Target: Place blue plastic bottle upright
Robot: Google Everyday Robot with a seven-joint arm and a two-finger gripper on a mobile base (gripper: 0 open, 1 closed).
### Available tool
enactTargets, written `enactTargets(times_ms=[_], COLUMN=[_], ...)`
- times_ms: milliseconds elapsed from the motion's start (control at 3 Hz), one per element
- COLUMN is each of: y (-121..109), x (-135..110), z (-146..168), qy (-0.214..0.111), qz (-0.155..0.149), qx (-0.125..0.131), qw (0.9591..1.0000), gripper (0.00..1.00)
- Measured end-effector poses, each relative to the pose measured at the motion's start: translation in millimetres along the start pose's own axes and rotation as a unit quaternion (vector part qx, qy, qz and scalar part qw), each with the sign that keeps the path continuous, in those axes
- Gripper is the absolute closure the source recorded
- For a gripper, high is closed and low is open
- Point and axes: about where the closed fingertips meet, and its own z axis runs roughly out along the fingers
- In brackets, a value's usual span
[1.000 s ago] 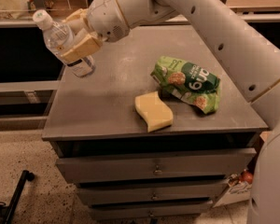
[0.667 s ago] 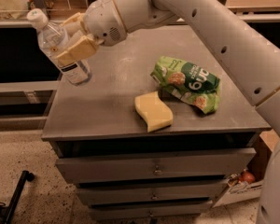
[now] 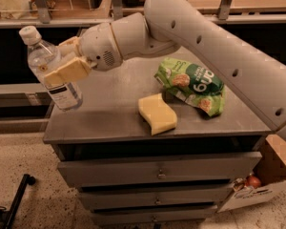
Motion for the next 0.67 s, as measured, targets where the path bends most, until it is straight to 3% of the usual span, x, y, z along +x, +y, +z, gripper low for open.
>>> enactTargets(times_ms=[667], y=[17.9], x=[21.5], z=[24.8], qy=[-0.055], qz=[0.038], qx=[0.007], qw=[0.9977], gripper=[1.0])
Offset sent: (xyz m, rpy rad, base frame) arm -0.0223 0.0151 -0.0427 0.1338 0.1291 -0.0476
